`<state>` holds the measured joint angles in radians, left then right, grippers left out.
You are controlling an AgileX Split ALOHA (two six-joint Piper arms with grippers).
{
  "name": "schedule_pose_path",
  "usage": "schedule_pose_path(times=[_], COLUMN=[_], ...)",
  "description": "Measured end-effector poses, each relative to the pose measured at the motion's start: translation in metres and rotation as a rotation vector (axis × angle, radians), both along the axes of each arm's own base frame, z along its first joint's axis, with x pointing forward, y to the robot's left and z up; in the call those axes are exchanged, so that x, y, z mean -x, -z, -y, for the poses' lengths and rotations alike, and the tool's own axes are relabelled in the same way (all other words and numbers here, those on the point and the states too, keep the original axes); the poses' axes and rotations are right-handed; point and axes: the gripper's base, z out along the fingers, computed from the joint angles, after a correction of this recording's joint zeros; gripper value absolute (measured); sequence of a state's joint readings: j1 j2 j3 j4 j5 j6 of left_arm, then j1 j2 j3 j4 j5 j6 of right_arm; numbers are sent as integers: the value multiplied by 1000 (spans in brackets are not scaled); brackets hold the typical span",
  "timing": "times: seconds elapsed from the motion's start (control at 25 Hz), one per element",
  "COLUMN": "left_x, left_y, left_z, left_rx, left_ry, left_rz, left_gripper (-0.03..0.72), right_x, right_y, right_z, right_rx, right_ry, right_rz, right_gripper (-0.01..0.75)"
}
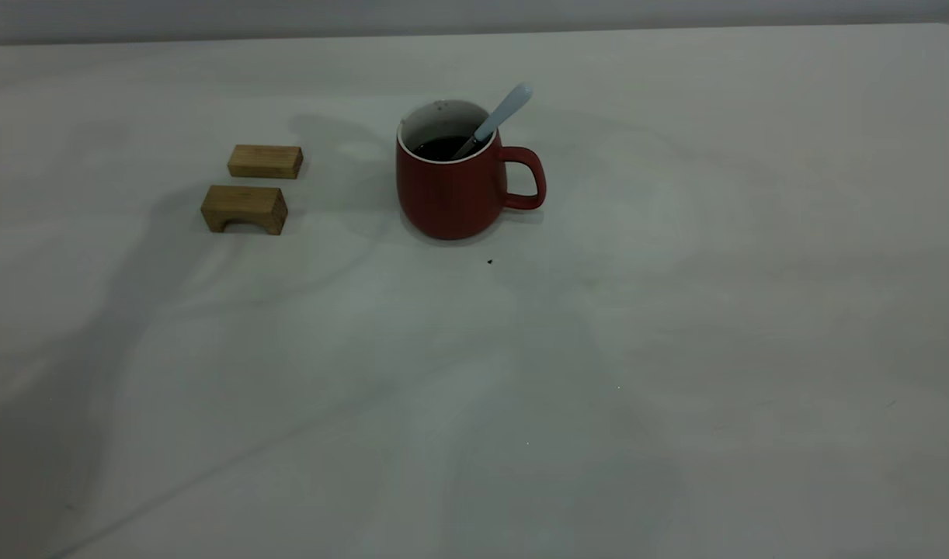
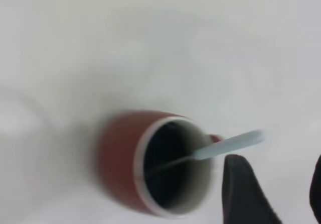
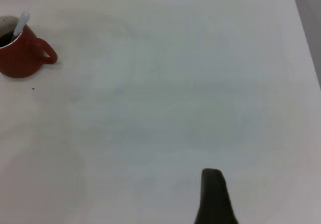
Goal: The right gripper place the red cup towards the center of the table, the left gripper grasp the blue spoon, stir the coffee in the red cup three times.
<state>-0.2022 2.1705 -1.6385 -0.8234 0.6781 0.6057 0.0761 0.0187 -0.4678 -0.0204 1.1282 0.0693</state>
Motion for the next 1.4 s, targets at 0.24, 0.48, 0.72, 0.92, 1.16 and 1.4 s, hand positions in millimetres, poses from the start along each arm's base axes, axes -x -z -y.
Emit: schedule_pose_path(times=[0.24, 0.48, 0.72, 0.92, 1.16, 1.4], left_x=[27, 85, 161, 227, 328, 404], left_y=[-83, -189, -246, -249, -233, -195], left_z=[-9, -20, -53, -89, -124, -144], left_rx=[-134, -126, -247, -408, -499, -519], left_ry=[233, 244, 54, -167, -300, -412], left_rz=[268, 442, 392, 327, 417, 438], left_gripper=[349, 327, 320, 320, 320, 320], right_x=[0, 0, 0, 0, 0, 0], right_y=[0, 0, 0, 0, 0, 0], right_z=[0, 0, 0, 0, 0, 0], right_rx=[0, 0, 0, 0, 0, 0], right_ry=[0, 0, 0, 0, 0, 0], right_rz=[0, 0, 0, 0, 0, 0], right_gripper=[572, 572, 572, 572, 572, 572])
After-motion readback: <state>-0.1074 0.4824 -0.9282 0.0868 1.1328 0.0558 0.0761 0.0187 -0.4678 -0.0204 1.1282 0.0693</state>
